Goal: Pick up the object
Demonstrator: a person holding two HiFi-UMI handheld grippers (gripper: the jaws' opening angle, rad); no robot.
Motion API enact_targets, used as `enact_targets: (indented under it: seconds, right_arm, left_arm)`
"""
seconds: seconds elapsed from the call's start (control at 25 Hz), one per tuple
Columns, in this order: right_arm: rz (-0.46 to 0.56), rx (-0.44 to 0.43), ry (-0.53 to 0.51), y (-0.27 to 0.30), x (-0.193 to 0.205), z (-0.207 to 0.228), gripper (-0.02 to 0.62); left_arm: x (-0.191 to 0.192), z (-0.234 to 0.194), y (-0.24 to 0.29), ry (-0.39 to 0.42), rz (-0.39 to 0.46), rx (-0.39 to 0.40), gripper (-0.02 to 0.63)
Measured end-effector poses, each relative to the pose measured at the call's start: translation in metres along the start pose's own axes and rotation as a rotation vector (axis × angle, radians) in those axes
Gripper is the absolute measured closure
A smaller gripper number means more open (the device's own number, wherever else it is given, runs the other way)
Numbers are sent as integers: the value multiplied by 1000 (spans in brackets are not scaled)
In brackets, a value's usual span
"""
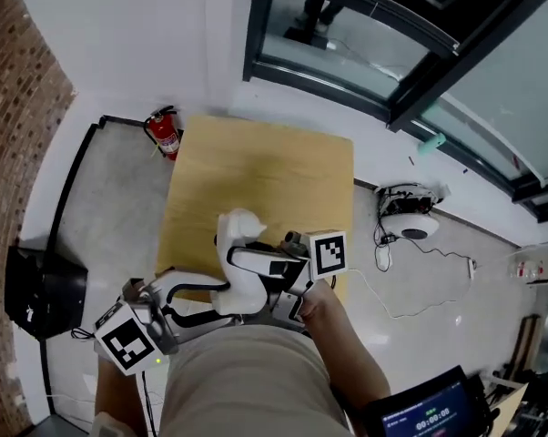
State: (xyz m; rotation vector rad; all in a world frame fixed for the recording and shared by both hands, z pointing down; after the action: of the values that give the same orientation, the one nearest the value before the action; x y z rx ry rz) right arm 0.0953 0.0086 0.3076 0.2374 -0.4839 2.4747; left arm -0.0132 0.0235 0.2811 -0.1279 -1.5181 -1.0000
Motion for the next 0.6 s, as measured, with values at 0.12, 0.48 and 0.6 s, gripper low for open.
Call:
enact_targets:
  seconds: [0.12,0.48,0.6]
  right_arm:
    - [31,-7,-16,-8,-4,0,127]
    - [91,-17,-31,-12,-11,-3,127]
    - [110,-18,-37,-17,-9,-2,127]
  left_arm:
    - [-3,-6,6,30,-7,33,431]
    - [-6,-18,7,66,21,125,430]
    - [-6,-18,10,72,21,144,430]
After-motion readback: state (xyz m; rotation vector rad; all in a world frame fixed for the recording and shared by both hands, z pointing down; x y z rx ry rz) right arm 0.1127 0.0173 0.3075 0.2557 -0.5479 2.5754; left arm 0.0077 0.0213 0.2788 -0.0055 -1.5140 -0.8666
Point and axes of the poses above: the fingertips, and each gripper's own axes: y forward along the fingers, z to its right, x out of its underside, the point moved 4 cm from there along -y, backward along the fingers, and after that the axes turned 12 degrees about -z, right-handed, at the moved point
